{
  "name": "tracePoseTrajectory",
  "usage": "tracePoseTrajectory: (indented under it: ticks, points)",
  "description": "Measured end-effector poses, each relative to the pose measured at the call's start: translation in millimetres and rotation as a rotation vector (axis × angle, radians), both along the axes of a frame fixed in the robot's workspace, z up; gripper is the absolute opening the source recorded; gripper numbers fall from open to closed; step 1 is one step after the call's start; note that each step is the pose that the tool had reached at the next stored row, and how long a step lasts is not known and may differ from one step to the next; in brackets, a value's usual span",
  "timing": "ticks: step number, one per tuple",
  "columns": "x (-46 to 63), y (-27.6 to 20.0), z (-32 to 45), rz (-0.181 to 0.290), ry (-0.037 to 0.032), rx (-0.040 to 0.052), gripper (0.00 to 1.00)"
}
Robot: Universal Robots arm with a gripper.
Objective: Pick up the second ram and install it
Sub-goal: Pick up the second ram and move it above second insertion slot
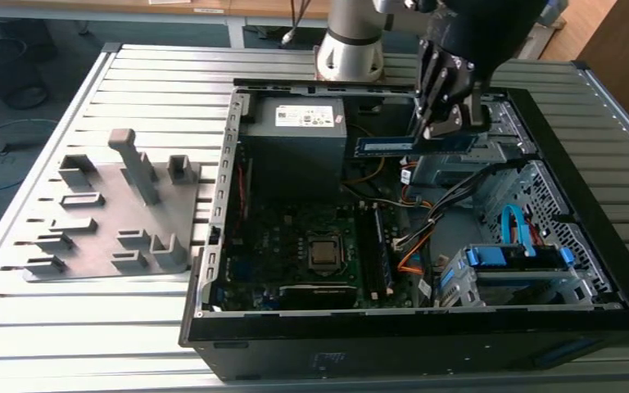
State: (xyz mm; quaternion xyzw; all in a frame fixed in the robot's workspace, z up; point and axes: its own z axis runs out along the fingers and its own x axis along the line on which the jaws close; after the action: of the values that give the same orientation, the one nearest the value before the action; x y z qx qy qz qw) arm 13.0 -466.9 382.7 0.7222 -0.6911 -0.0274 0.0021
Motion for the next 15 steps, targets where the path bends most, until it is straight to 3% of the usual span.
tracePoseTrajectory:
  ticks: [4, 7, 11, 15]
  points:
    - [-8.8, -0.1, -2.7, -0.002, 0.0001, 0.0024, 0.14]
    - [-11.9, -0.1, -3.5, -0.009, 0.0, 0.0138, 0.14]
    - [-12.0, -0.1, -4.8, -0.052, -0.0002, 0.0206, 0.14]
    - [-12.1, 0.0, -5.6, -0.093, -0.0003, 0.0396, 0.14]
